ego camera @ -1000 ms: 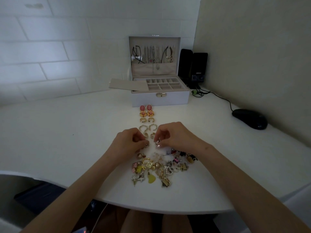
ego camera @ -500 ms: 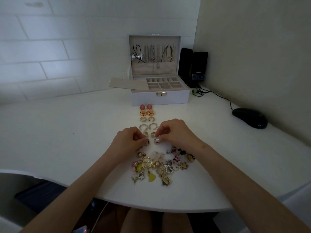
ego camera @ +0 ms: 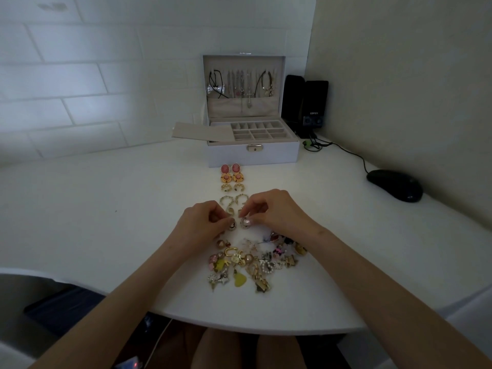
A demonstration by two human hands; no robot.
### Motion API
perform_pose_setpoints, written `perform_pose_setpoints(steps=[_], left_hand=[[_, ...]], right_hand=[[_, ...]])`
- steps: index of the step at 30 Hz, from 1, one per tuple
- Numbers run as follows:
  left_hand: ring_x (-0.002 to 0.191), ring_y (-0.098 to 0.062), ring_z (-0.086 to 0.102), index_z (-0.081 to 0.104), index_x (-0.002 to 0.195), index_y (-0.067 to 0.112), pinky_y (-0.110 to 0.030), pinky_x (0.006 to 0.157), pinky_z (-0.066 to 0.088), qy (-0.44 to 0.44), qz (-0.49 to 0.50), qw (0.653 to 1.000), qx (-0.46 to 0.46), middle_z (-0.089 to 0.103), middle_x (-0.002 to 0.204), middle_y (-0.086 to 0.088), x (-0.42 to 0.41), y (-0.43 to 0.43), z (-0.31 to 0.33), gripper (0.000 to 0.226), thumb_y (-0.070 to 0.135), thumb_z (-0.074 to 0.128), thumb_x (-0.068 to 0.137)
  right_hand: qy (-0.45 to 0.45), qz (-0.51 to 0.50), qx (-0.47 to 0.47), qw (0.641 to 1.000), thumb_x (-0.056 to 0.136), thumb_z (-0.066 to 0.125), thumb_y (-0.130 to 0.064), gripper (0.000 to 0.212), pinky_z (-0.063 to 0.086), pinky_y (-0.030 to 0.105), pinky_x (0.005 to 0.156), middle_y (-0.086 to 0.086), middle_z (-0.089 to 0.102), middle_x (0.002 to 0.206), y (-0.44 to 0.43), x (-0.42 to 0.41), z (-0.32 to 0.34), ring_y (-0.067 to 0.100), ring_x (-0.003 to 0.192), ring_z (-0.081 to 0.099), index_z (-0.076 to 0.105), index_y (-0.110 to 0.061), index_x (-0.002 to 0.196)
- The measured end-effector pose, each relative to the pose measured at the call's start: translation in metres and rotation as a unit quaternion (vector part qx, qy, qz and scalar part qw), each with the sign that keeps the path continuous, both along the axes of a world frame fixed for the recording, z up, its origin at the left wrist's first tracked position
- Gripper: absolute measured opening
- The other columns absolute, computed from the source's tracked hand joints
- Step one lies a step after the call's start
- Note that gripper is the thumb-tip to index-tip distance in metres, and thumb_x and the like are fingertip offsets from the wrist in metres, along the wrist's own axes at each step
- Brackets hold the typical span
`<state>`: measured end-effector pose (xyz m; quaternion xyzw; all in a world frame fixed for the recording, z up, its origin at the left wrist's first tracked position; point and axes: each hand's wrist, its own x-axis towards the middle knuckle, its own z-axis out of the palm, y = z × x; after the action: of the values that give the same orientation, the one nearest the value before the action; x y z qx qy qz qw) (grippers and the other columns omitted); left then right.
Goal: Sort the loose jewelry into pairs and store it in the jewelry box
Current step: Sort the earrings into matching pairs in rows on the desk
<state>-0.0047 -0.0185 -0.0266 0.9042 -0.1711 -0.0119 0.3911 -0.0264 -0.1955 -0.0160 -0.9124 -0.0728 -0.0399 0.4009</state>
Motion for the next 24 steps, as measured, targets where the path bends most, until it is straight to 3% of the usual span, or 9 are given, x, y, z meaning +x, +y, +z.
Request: perform_pose_setpoints(steps=[7,10,14,16,19,21,24], left_hand=[[0.055,0.001,0.057,0.061,0.086,0.017,-0.006,0.050,0.041,0.004,-0.002,1.000,-0.010,0.066,0.069,0.005,-0.002,0.001,0.001,0.011,0.028,0.065,0.085],[0.053,0.000,0.057,0.059,0.087,0.016,-0.010,0.051,0.043,0.004,0.007,1.000,-0.028,0.067,0.069,0.003,-0.003,0.002,0.003,0.010,0.026,0.063,0.087],[0.059,-0.007,0.056,0.057,0.085,0.018,-0.013,0.056,0.043,-0.079,0.005,0.996,-0.049,0.063,0.066,0.006,-0.014,0.000,0.005,0.007,0.023,0.063,0.086],[0.059,-0.008,0.055,0.057,0.083,0.021,-0.014,0.054,0.042,-0.107,-0.028,0.993,-0.046,0.062,0.066,0.008,-0.022,-0.004,0.008,0.007,0.023,0.063,0.086],[0.066,-0.006,0.055,0.058,0.081,0.025,-0.014,0.057,0.041,-0.109,-0.097,0.989,-0.037,0.060,0.069,0.010,-0.030,-0.011,0.008,0.007,0.025,0.065,0.084],[0.078,-0.003,0.055,0.058,0.082,0.029,-0.012,0.065,0.040,-0.121,-0.155,0.980,-0.022,0.059,0.078,0.014,-0.032,-0.015,0.006,0.007,0.033,0.063,0.083],[0.093,-0.002,0.049,0.059,0.095,0.033,-0.014,0.079,0.039,-0.156,-0.238,0.958,0.032,0.056,0.095,0.019,-0.032,-0.021,0.001,0.024,0.051,0.053,0.080]], right_hand=[[-0.002,-0.009,0.038,0.999,0.078,0.073,-0.014,0.010,0.049,0.013,0.075,0.001,0.072,0.086,-0.004,-0.002,0.002,0.002,0.079,0.063,0.074,-0.017,0.087],[-0.006,-0.030,0.057,0.998,0.079,0.073,-0.017,0.011,0.050,0.013,0.075,0.000,0.072,0.084,-0.014,-0.004,0.013,0.006,0.079,0.066,0.074,-0.016,0.090],[-0.001,-0.029,0.032,0.999,0.077,0.075,-0.020,0.010,0.051,0.016,0.072,-0.002,0.071,0.080,-0.036,-0.016,0.027,0.007,0.074,0.064,0.073,-0.022,0.087],[0.023,0.005,-0.001,1.000,0.075,0.077,-0.019,0.011,0.043,0.012,0.062,-0.004,0.068,0.077,-0.047,-0.026,0.031,0.002,0.065,0.057,0.073,-0.025,0.083],[0.056,0.064,-0.015,0.996,0.072,0.079,-0.014,0.013,0.040,0.014,0.060,-0.003,0.065,0.075,-0.062,-0.044,0.031,0.000,0.062,0.051,0.073,-0.023,0.081],[0.079,0.084,-0.029,0.993,0.068,0.081,-0.016,0.017,0.041,0.016,0.062,-0.002,0.064,0.078,-0.068,-0.055,0.029,0.000,0.064,0.052,0.073,-0.025,0.080],[0.094,0.078,-0.056,0.991,0.064,0.084,-0.017,0.025,0.041,0.014,0.063,-0.006,0.061,0.082,-0.071,-0.063,0.021,-0.001,0.067,0.050,0.071,-0.033,0.078]])
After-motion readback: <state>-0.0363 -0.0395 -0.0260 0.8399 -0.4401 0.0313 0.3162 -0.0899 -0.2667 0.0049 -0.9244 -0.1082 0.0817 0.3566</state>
